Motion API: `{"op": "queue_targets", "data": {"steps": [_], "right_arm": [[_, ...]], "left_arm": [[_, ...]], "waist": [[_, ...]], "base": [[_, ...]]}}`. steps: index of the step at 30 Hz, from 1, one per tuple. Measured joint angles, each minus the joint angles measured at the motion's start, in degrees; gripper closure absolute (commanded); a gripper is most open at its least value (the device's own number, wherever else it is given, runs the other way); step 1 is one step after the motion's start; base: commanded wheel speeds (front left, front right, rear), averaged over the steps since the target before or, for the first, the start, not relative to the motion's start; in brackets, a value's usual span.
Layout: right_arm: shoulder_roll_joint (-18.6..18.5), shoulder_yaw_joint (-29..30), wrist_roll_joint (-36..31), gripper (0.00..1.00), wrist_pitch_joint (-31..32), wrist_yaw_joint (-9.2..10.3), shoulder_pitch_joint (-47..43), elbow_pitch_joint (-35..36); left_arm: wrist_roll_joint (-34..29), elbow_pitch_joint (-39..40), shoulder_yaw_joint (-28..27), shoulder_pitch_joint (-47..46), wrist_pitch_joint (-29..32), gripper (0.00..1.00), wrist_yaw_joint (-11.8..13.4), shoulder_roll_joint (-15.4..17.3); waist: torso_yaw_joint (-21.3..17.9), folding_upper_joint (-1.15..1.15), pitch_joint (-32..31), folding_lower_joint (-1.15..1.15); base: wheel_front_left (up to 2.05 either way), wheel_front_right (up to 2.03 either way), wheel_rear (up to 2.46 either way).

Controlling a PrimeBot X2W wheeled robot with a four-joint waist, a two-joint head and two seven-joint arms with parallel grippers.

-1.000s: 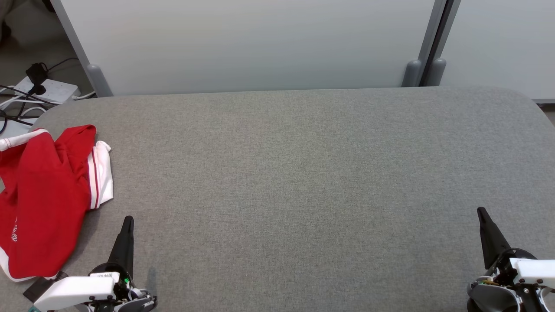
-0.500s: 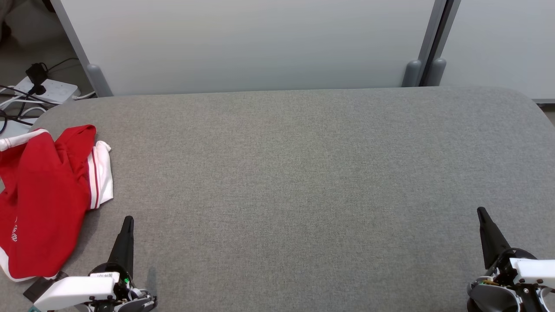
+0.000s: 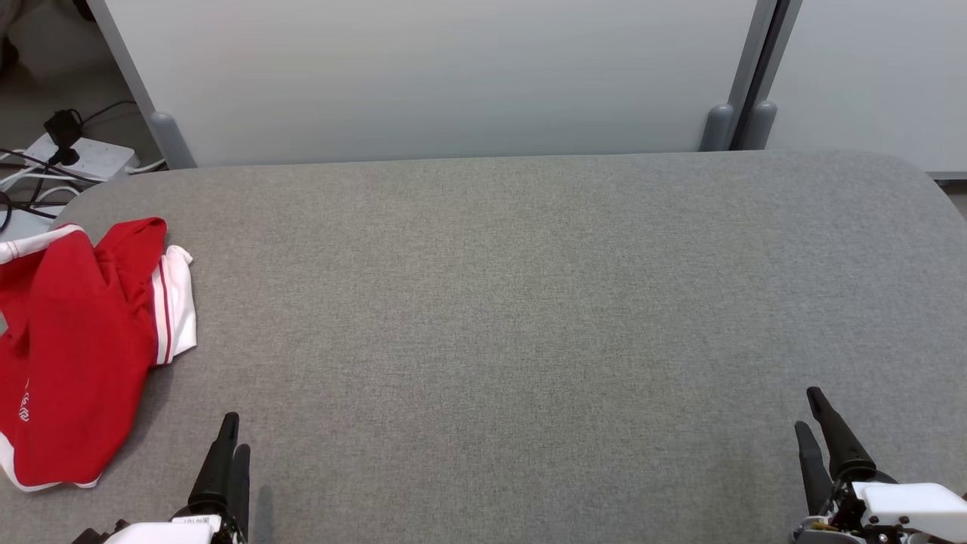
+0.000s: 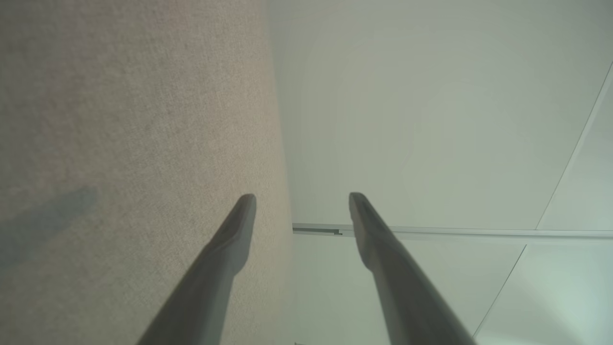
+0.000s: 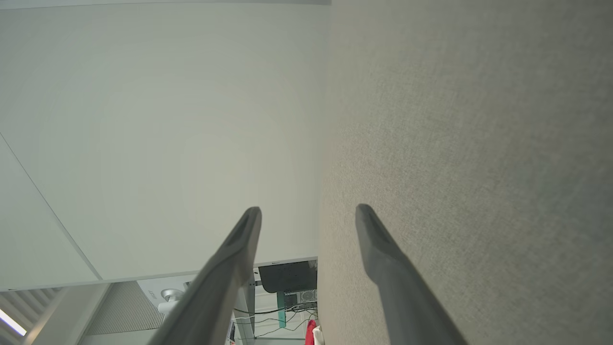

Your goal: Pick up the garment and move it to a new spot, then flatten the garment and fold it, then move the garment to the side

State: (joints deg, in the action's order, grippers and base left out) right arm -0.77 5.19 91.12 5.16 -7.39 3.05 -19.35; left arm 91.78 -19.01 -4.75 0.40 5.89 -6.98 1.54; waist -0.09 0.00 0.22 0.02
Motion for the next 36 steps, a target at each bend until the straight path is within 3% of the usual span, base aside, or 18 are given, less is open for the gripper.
{"op": "queue_targets", "data": {"steps": [15,36], "right_arm": [[-0.07,-2.04,-8.91,0.00,-2.56,-0.01,2.62,-0.92],[-0.47,-4.42,-26.97,0.00,-5.78,-0.01,6.65,-3.14]], "left_arm": [[-4.34,-0.02,3.14,-1.29,-3.63,0.00,-0.01,3.59],[-21.35,-0.44,3.47,-3.31,-7.03,0.00,-0.01,5.77]], "waist": [[-0.30,0.00,0.49,-0.01],[-0.95,0.00,1.27,-0.01]], "base": [[0.00,0.00,0.00],[0.00,0.00,0.00]]}}
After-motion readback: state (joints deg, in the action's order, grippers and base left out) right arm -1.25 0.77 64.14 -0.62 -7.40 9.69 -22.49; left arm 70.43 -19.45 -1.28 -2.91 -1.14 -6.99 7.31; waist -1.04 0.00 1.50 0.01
